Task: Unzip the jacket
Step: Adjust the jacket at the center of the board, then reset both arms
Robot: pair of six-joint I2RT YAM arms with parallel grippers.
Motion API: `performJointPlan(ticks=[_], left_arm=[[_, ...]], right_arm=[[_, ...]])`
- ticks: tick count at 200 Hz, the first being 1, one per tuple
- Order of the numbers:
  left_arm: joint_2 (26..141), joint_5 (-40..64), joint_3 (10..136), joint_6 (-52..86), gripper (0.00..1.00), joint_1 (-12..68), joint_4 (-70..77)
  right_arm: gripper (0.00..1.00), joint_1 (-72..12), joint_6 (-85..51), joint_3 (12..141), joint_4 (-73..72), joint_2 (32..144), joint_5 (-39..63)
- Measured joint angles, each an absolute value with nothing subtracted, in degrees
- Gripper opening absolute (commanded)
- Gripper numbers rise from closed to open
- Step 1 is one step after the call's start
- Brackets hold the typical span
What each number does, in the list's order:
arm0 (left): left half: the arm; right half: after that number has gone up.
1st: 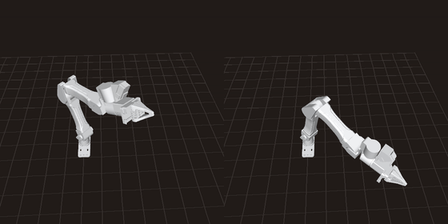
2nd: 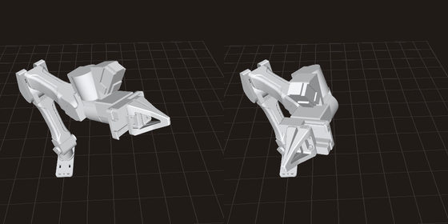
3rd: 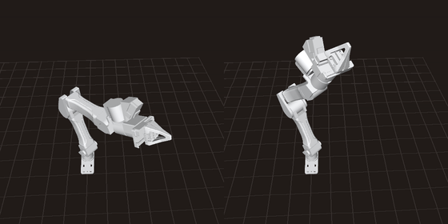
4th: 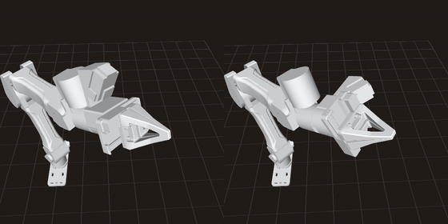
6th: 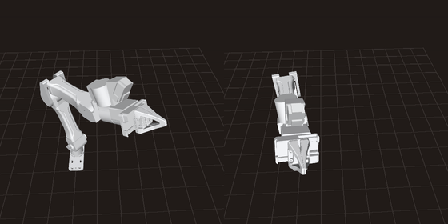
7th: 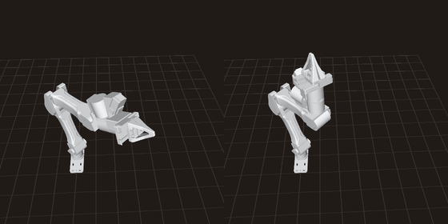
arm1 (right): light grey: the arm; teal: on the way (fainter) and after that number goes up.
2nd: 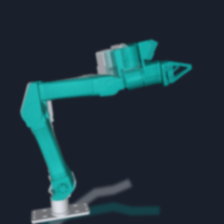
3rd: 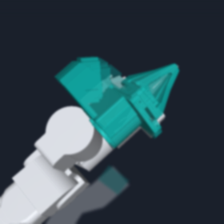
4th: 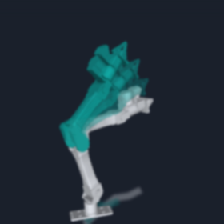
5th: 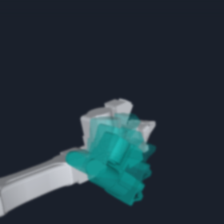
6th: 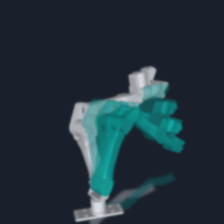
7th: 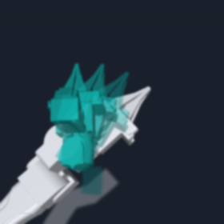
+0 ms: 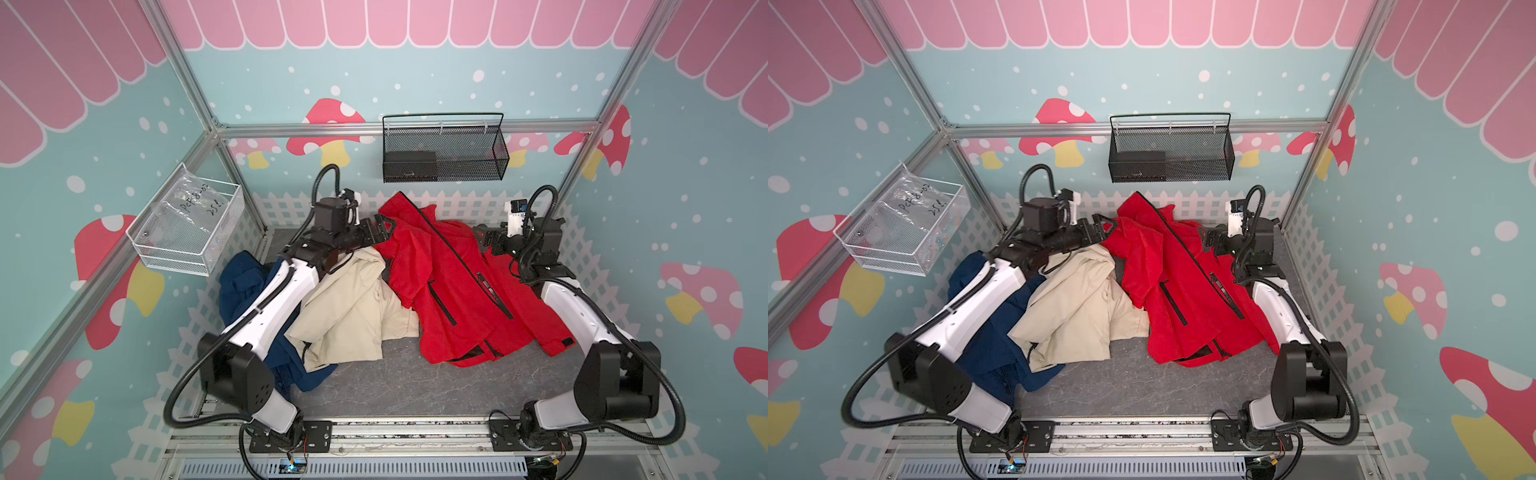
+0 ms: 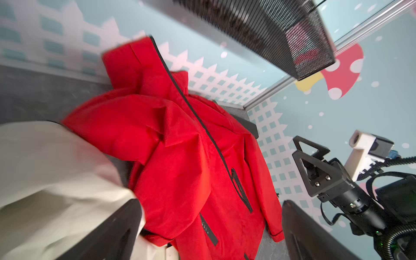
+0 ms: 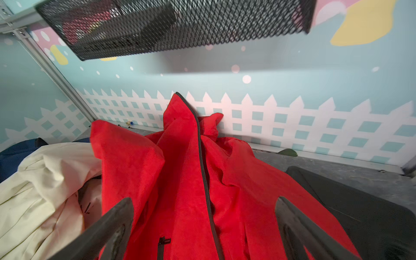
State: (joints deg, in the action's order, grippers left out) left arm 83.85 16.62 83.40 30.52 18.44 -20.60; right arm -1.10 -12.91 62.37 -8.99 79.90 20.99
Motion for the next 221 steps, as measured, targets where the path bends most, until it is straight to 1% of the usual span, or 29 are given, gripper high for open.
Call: performJointPlan(ticks=[26, 41, 70, 92, 111, 135, 159, 194, 221], left_arm=[[70.4, 13.4, 72.4, 26.0, 0.99, 14.1, -16.9], [64.8, 12.3, 65.9, 23.8, 1.00, 11.4, -15.0], [58.6, 8.0, 54.8, 20.0, 0.99, 7.9, -12.2], [53.8, 1.6, 45.1, 16.3, 1.00, 7.5, -7.7], [50.7, -4.8, 36.3, 14.5, 1.00, 6.8, -0.8], [51.7, -11.3, 28.3, 14.5, 1.00, 5.4, 8.6], [57.4, -14.7, 23.0, 14.4, 0.99, 5.2, 19.2], [66.2, -18.5, 18.7, 12.8, 1.00, 5.2, 33.1], [67.7, -18.8, 18.4, 10.4, 1.00, 4.8, 36.7]], right_arm=[[0.99, -0.3, -11.2, 55.2, -9.2, 70.3, 20.1], [0.99, 0.0, -10.7, 51.5, -9.5, 66.8, 19.3], [1.00, 0.2, -9.5, 45.5, -10.1, 63.8, 16.2], [1.00, 0.4, -8.4, 39.5, -12.5, 62.1, 12.8], [1.00, 0.8, -7.1, 34.2, -15.3, 60.8, 10.7], [1.00, 1.2, -5.8, 29.6, -19.9, 60.5, 9.4], [0.99, 1.9, -5.8, 27.0, -26.1, 62.1, 8.2], [0.99, 1.9, -5.5, 23.1, -36.1, 66.8, 6.2], [0.99, 1.9, -3.9, 21.4, -40.6, 70.1, 4.0]])
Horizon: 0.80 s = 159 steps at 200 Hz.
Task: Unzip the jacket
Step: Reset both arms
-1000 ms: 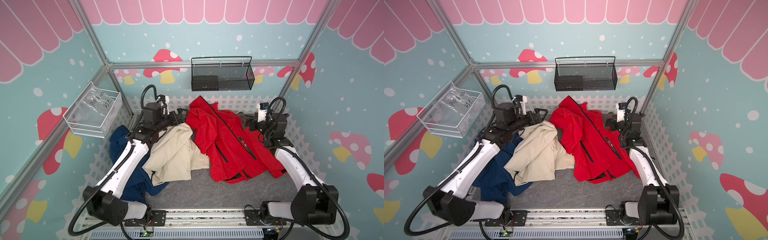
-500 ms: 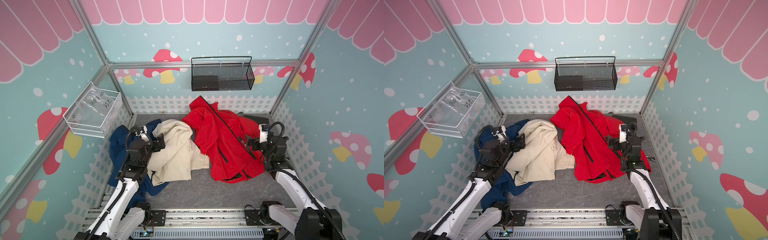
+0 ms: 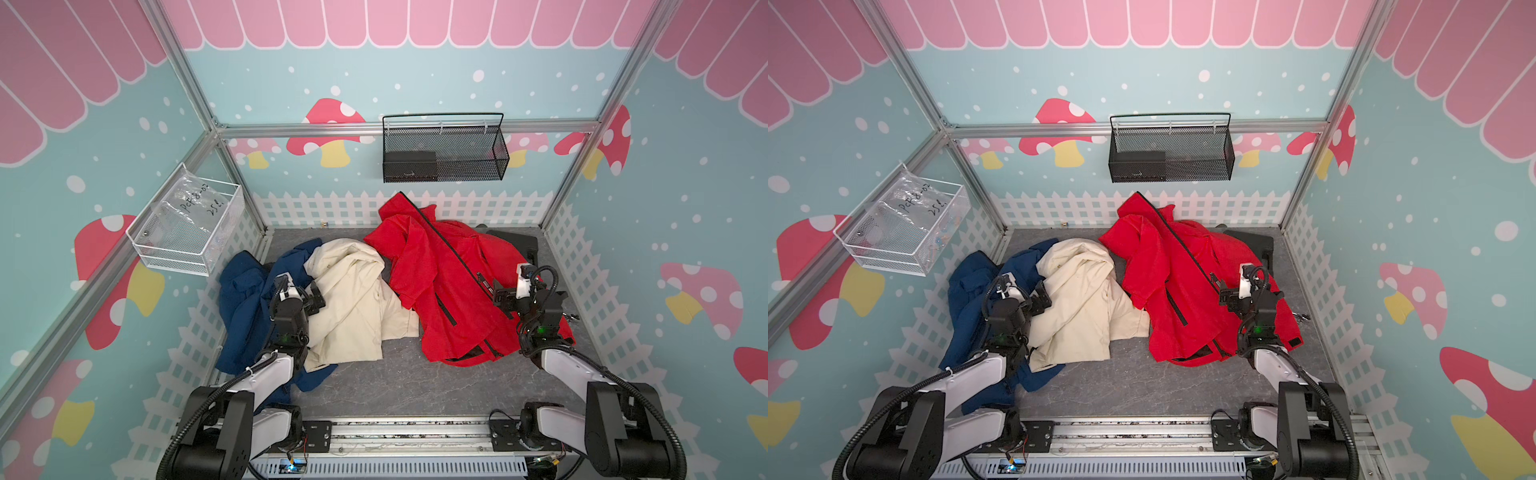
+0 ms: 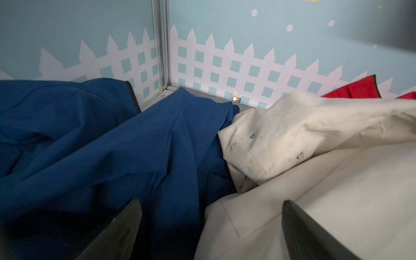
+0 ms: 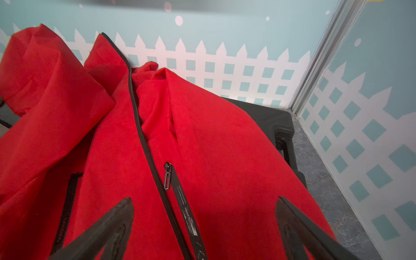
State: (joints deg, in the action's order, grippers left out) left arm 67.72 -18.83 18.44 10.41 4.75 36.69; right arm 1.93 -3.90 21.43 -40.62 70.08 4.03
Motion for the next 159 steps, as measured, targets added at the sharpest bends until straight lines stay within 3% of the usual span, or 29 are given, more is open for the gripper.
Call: performJointPlan(ticks=[44, 118, 159], left_arm=[[70.7, -14.3, 20.8, 8.6, 0.99, 1.5, 37.1], [87.7, -9.0, 13.9, 4.6, 1.00, 1.2, 63.2], [88.0, -8.1, 16.0, 4.1, 1.00, 1.2, 61.6]], right_arm=[[0.98, 1.9, -2.5, 19.4, -49.5, 73.9, 2.3], [0.97, 1.9, -0.4, 16.9, -59.9, 83.1, 3.7], [0.98, 1.9, -0.2, 11.8, -67.6, 87.4, 3.9]])
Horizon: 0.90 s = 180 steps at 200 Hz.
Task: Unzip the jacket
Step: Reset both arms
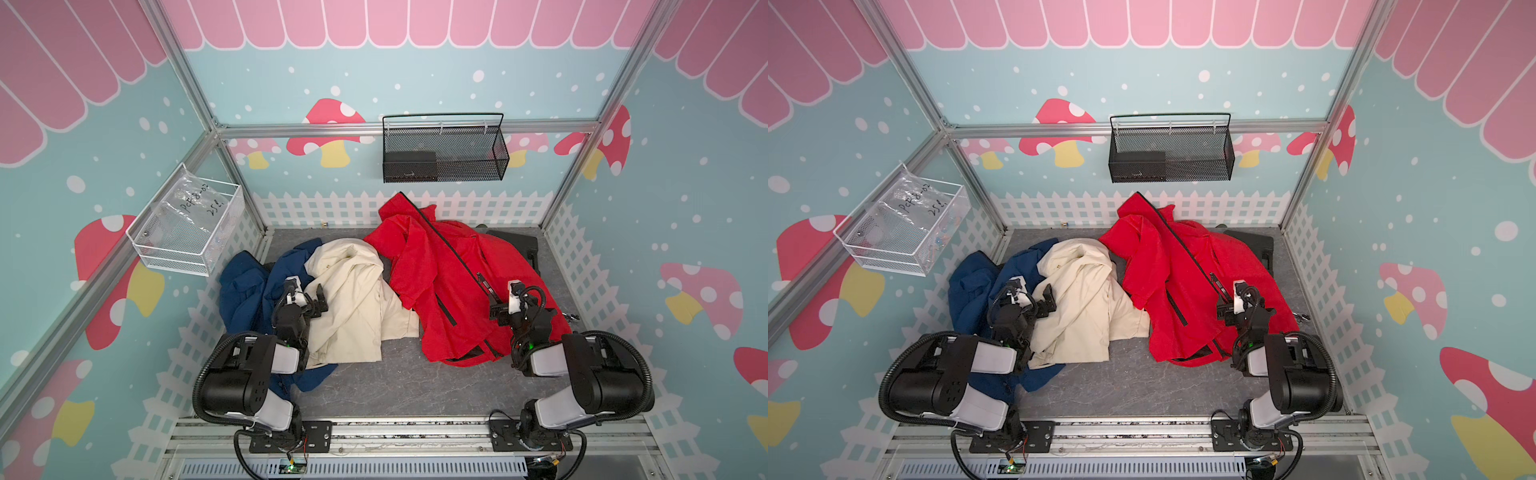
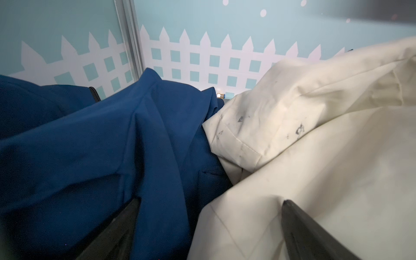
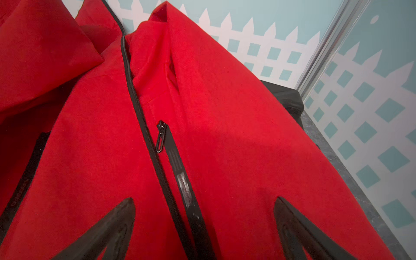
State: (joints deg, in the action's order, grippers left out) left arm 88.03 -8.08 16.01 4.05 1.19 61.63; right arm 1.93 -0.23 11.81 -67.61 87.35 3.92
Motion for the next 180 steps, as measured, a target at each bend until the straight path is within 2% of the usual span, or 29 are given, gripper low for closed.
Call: performJointPlan(ticks=[56, 180], left_arm=[[88.0, -8.0, 22.5, 4.0, 0.99, 1.3, 52.2], [88.0, -8.2, 22.5, 2.8, 1.00, 2.0, 51.6]], right_arm=[[0.99, 1.9, -0.2, 11.8, -71.9, 87.4, 3.9], [1.00, 1.9, -0.2, 11.8, -72.9, 87.4, 3.9]])
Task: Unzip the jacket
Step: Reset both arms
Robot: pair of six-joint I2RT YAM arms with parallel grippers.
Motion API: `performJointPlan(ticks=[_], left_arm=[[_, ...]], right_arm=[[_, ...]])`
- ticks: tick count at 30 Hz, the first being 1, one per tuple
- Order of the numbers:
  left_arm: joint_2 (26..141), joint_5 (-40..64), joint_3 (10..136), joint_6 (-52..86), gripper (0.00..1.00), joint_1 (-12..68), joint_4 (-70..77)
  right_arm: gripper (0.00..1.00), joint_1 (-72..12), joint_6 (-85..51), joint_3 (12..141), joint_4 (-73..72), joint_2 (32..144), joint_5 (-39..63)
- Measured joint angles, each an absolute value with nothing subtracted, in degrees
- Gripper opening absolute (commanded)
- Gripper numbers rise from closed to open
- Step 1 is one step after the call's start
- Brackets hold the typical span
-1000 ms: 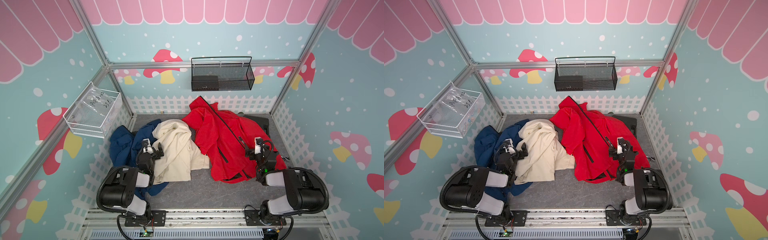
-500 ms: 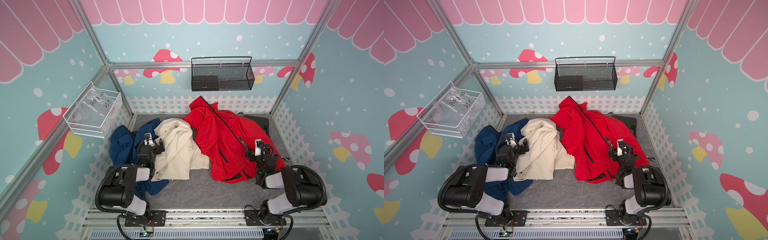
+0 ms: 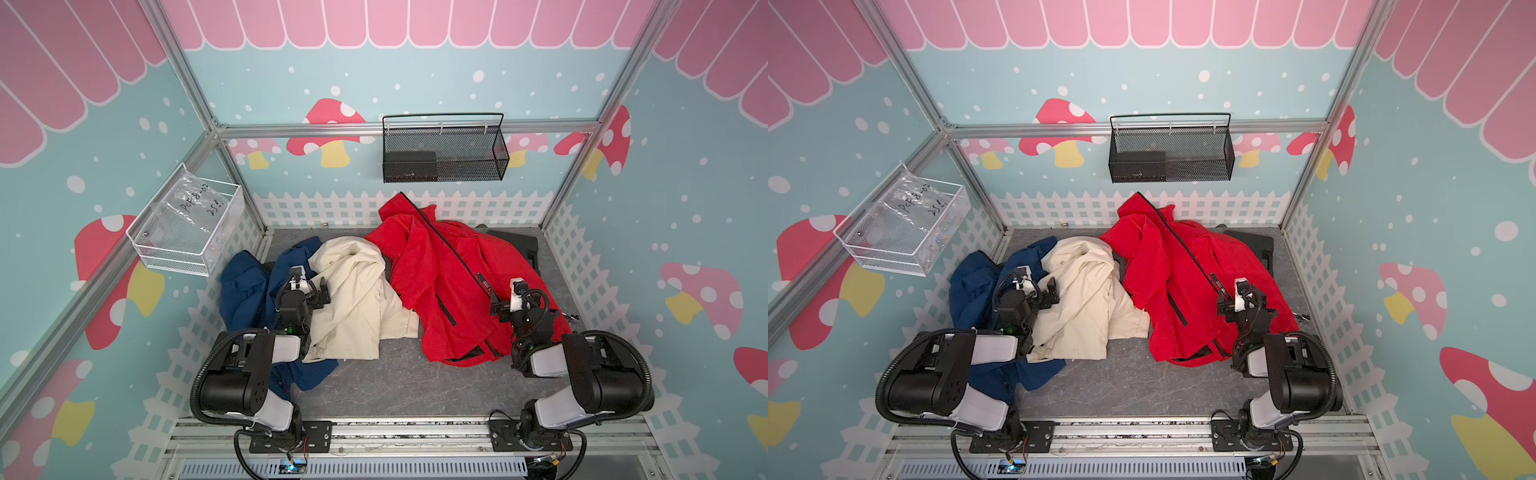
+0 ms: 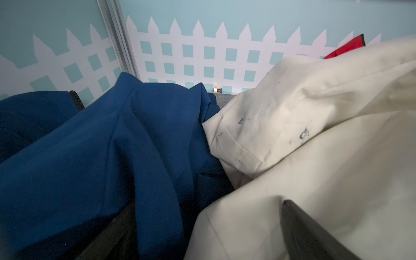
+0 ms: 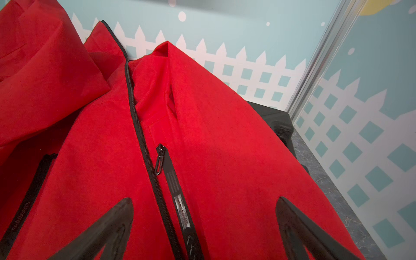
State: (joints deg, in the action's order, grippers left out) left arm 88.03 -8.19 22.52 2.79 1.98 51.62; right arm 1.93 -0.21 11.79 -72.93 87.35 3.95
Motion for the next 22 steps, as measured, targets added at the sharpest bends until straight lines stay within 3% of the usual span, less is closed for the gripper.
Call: performJointPlan(ticks=[22], left_arm=[[88.0, -7.3, 22.5, 2.8, 1.00, 1.5, 51.2]], right_arm=[[1.00, 1.9, -0.2, 11.8, -72.9, 87.4, 3.9]])
